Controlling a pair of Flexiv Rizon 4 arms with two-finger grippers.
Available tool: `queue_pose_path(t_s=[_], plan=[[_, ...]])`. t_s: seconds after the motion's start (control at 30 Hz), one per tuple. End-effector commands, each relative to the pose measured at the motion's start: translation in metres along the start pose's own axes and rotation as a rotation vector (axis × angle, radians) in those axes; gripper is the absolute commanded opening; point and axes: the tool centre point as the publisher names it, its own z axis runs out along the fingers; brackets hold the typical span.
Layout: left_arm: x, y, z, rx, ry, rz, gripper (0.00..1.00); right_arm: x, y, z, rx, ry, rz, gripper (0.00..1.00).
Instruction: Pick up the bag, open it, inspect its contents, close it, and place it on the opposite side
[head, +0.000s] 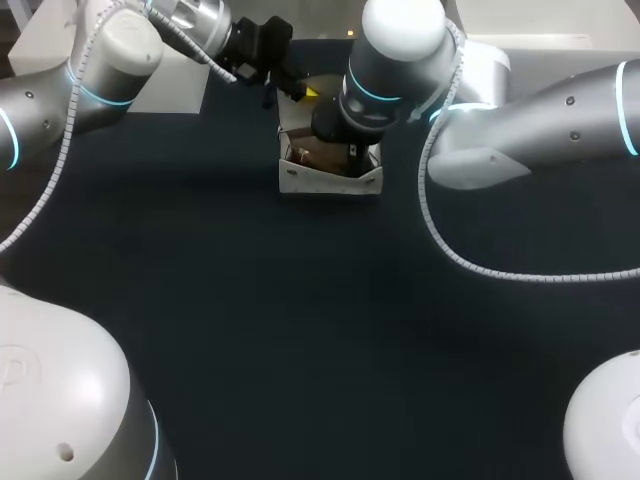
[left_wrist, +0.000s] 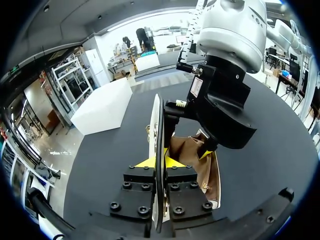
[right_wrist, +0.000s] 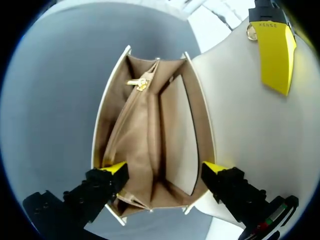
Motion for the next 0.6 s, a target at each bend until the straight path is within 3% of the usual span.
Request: queue_pose_path(t_s=[0.03,0.1,0.13,0.17,0.33,0.6], plan=[[0.000,-0.001,0.000,0.006,0.001,0.002,0.00,0.000,-0.001,0.007,0.002,-0.006,0.001,0.99],[0.000,-0.001,0.000,0.007,0.000,0.003,0.00,-0.001,-0.001,0.003,0.003,-0.022,0.005,0.76],[0.000,-0.002,0.000,0.007,-0.002,0.004,0.00,-0.003,-0.002,0.000,0.004,-0.035,0.008,0.56],[0.001,-0.002,-0.001,0.006,-0.004,0.005,0.00,-0.004,-0.002,-0.004,0.001,-0.047,0.010,0.47],[0.003,-0.006,-0.004,0.011,-0.010,0.012,0.00,-0.012,-0.001,-0.029,0.008,-0.129,0.005,0.32],[0.000,0.002,0.002,0.011,-0.021,-0.005,0.00,-0.018,0.005,-0.072,0.005,-0.263,-0.013,0.35]])
